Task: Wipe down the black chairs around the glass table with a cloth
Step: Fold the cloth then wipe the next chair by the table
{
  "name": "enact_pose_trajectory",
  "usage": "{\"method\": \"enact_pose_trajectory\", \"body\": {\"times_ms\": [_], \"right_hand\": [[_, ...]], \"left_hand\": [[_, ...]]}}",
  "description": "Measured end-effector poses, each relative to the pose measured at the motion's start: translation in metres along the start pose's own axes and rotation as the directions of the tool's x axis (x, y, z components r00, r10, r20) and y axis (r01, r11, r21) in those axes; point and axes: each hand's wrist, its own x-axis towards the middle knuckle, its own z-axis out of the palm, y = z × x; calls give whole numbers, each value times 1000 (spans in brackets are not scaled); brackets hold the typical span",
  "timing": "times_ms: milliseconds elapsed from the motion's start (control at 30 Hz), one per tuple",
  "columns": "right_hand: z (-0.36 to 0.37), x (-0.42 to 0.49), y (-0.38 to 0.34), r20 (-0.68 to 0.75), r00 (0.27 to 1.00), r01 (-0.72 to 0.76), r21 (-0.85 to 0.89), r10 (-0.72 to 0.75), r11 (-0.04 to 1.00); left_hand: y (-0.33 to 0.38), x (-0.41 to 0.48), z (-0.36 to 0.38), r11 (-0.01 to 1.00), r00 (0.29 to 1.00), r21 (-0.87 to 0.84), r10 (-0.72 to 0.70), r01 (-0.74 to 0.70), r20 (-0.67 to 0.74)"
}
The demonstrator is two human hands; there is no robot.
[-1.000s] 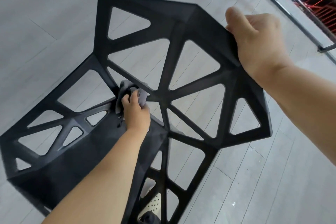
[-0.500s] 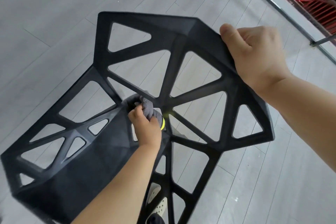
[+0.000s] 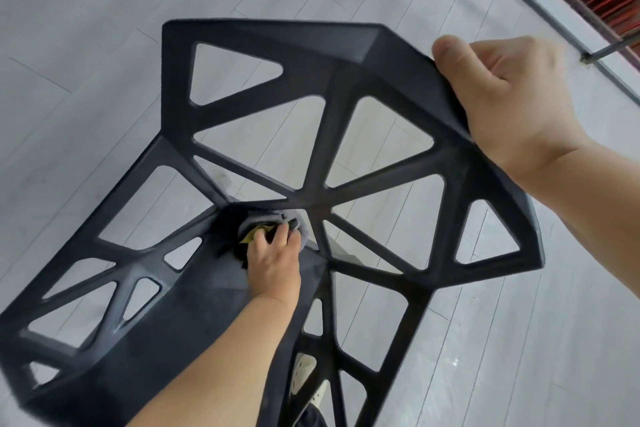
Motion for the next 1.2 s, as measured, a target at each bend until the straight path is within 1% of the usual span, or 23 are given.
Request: {"method": "enact_pose_trajectory", "body": {"times_ms": [133, 200, 267, 300, 333, 367, 400, 467, 533, 600, 667, 700, 767, 800, 833, 867, 900, 933, 967, 1033, 1100, 1133, 1200], "right_hand": [[-1, -1, -2, -12, 1000, 14, -38, -15, 999], [-2, -2, -3, -13, 1000, 3, -46, -3, 999], [-2, -3, -4, -20, 1000, -7, -52, 5, 999], [-3, -3, -4, -23, 1000, -6, -61, 5, 998], [-3, -3, -6, -25, 1000, -3, -71, 1, 997], [-3, -3, -7, -24, 1000, 2, -80, -4, 997], [-3, -4, -9, -23, 1000, 7, -88, -9, 996], [-3, -4, -10, -23, 1000, 2, -101, -5, 995], [-3, -4, -10, -28, 1000, -10, -101, 7, 995], [-3, -4, -10, -33, 999, -5, -109, 1, 994], [-2, -4, -10, -33, 999, -5, -118, 1, 993], [-2, -4, -10, -35, 999, -7, -113, 3, 994], [-2, -4, -10, -30, 1000, -1, -106, -3, 994], [-3, -5, -11, -23, 1000, 8, -107, -11, 994], [-3, -5, -12, -16, 1000, 13, -105, -15, 994], [-4, -5, -12, -9, 1000, 12, -100, -13, 995], [-4, -5, -12, -4, 1000, 4, -95, -4, 995], [-5, -6, -12, 0, 1000, -3, -91, 3, 996], [-5, -6, -12, 4, 1000, -6, -91, 7, 996], [-6, -6, -12, 15, 1000, -13, -83, 15, 996], [-7, -6, -13, 28, 999, -18, -66, 20, 998], [-8, -6, -13, 35, 999, -20, -54, 22, 998], [-10, -6, -15, 52, 998, -20, -43, 22, 999]], "left_hand": [[23, -1, -3, 994, 984, 17, 100, -104, 145], [18, -5, -3, 997, 983, -29, 80, -76, 168], [7, -12, -9, 973, 989, -225, -15, 48, 144], [2, -15, -14, 895, 982, -410, -127, 174, 139], [-1, -20, -20, 748, 957, -600, -254, 284, 137], [-4, -25, -28, 576, 911, -739, -392, 350, 125], [-7, -27, -37, 455, 849, -811, -521, 368, 92], [-14, -23, -48, 385, 727, -855, -686, 348, -13], [-25, -5, -53, 440, 691, -837, -715, 325, -108], [-31, 16, -51, 614, 791, -725, -590, 311, -161], [-30, 30, -48, 820, 915, -499, -385, 278, -122], [-28, 35, -48, 873, 942, -415, -322, 256, -95], [-27, 41, -55, 843, 939, -458, -340, 282, -47], [-28, 42, -60, 753, 912, -569, -409, 331, -11], [-32, 43, -64, 582, 865, -713, -497, 390, 68], [-34, 42, -69, 320, 806, -841, -554, 436, 207], [-36, 41, -74, 7, 749, -896, -553, 443, 366], [-36, 40, -79, -263, 696, -868, -520, 421, 495], [-34, 40, -85, -432, 659, -815, -489, 386, 571], [-31, 45, -98, -620, 608, -728, -467, 292, 642], [-30, 50, -114, -729, 588, -651, -438, 211, 680], [-29, 51, -121, -746, 592, -639, -434, 188, 680], [-28, 50, -135, -708, 598, -684, -474, 177, 646]]}}
